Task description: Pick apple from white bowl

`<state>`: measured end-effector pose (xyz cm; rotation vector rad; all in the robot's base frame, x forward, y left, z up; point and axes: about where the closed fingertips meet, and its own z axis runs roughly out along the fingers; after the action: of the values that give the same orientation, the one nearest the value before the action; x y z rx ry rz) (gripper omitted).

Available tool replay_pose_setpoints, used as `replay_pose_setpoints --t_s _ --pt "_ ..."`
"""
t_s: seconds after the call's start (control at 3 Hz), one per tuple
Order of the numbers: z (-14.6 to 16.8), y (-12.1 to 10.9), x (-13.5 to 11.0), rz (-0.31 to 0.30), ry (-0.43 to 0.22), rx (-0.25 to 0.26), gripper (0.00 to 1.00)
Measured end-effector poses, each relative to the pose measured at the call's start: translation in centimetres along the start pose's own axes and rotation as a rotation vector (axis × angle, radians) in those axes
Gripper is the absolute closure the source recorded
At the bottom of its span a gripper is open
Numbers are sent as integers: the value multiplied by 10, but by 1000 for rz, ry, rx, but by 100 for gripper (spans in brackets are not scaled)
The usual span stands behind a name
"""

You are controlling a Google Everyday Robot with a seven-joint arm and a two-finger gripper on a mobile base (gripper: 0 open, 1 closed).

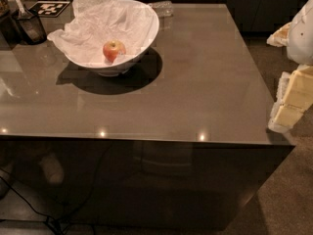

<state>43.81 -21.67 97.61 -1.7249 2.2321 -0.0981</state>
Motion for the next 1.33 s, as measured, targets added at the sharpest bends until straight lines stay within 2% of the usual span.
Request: replay_pose_setpoints --t_s 0.33,0.67,1.0,1.33 --pt "0 0 0 0 0 0 0" --pt "-5 -8 -7 25 -29 -5 0" --pt "-13 -34 -29 68 -26 10 0" --pt "-15 -61 -62 79 -1 17 0"
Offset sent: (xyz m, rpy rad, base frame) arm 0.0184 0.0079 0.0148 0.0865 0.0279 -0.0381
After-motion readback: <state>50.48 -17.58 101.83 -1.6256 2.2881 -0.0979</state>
